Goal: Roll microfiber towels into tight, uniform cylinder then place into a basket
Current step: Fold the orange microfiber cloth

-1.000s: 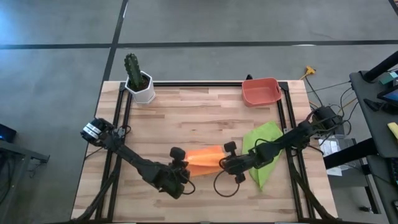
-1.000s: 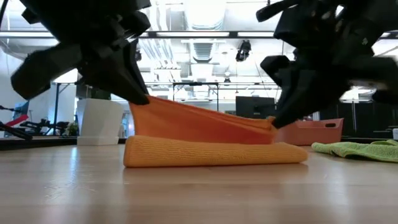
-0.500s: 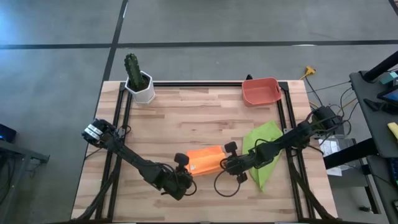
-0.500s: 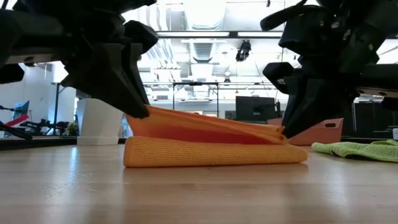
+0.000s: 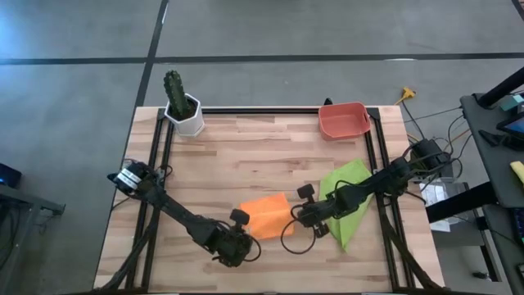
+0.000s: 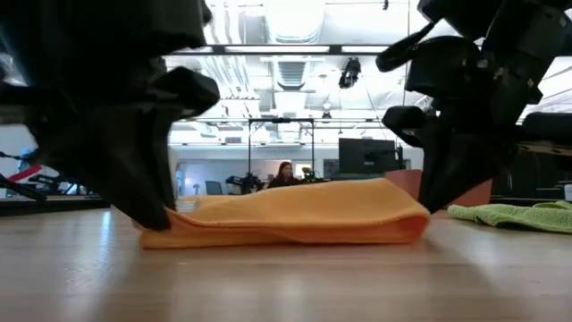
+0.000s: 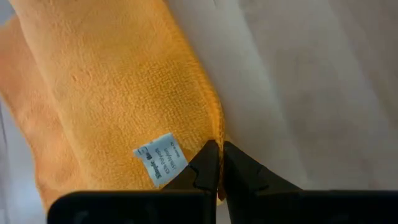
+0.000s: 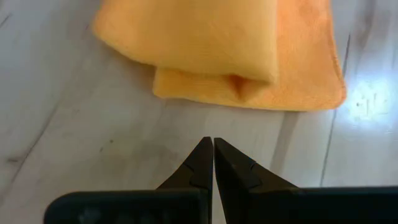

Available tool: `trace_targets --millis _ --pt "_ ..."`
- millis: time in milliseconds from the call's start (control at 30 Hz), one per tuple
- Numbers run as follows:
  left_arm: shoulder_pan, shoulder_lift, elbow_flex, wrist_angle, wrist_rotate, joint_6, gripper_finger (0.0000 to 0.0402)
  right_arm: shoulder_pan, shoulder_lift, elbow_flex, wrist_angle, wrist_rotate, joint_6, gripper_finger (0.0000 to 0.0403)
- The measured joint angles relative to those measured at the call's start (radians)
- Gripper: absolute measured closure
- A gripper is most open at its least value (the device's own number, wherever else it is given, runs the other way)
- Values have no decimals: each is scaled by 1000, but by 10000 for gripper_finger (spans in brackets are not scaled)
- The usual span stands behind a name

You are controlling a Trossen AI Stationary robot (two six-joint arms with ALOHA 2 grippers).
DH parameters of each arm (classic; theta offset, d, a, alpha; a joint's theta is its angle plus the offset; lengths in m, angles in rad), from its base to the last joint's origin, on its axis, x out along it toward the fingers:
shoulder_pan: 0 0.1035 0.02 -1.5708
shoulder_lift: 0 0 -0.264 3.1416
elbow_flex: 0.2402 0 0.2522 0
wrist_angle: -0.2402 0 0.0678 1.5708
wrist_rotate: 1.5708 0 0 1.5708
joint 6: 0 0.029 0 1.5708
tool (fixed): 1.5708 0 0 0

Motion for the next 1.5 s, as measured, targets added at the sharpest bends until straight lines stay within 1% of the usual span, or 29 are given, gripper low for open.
trace_targets --millis 100,267,367,567,733,867,967,1033,1133,1233,1367,1433,1500 --pt "2 6 0 -1 -28 0 401 -1 2 -3 4 4 4 394" --pt "1 -16 6 -1 -149 0 401 1 -11 -2 10 5 6 394" --pt "3 -32 13 2 -192 0 401 1 -39 -1 8 4 6 394" --pt "5 -40 23 2 -188 0 401 6 -111 -7 0 5 6 394" --pt "4 -41 21 3 -166 -2 401 11 -113 -19 -5 24 -17 388" --pt "5 -41 21 0 -177 -26 402 32 -83 -23 5 24 -28 359" --pt "5 -41 20 -1 -179 -26 402 63 -71 -17 23 28 -36 327" --pt "5 -41 19 -2 -180 -26 402 86 -68 -12 40 55 -48 303" --pt "5 -41 19 -3 -180 -26 402 118 -68 -12 43 156 -116 273" --pt "5 -41 19 -4 -180 -26 402 141 -68 -12 45 220 -237 257" --pt "5 -41 19 -5 -180 -26 402 148 -49 -13 66 213 -368 258" --pt "5 -41 19 -4 -181 -26 402 154 -40 -13 79 186 -395 265" --pt "5 -41 18 -4 -183 -26 402 159 -24 -10 99 183 -399 273"
